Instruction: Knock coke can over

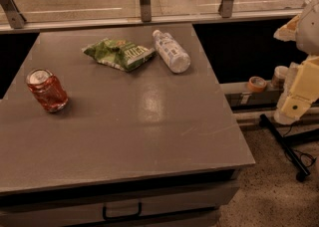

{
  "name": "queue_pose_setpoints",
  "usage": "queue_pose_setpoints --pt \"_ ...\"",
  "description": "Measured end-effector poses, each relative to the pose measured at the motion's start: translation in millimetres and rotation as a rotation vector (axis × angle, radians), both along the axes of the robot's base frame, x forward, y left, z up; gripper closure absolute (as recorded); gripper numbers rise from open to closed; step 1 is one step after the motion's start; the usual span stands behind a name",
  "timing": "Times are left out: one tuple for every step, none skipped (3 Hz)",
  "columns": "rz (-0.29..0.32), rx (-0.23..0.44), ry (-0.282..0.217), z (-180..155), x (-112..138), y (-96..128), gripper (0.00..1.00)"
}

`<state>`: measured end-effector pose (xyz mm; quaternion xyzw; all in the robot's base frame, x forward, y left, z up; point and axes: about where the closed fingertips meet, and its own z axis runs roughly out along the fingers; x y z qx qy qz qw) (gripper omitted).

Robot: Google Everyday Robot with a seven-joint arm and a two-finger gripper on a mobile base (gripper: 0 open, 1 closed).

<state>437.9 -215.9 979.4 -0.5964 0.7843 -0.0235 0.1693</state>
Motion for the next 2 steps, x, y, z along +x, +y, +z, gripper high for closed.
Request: queue_pose_setpoints --pt "-0.006 0.125 -0.014 0.4 0.8 -0.2 0.00" --pt "0.042 0.324 -0.029 1.4 -3.4 34.6 0.00"
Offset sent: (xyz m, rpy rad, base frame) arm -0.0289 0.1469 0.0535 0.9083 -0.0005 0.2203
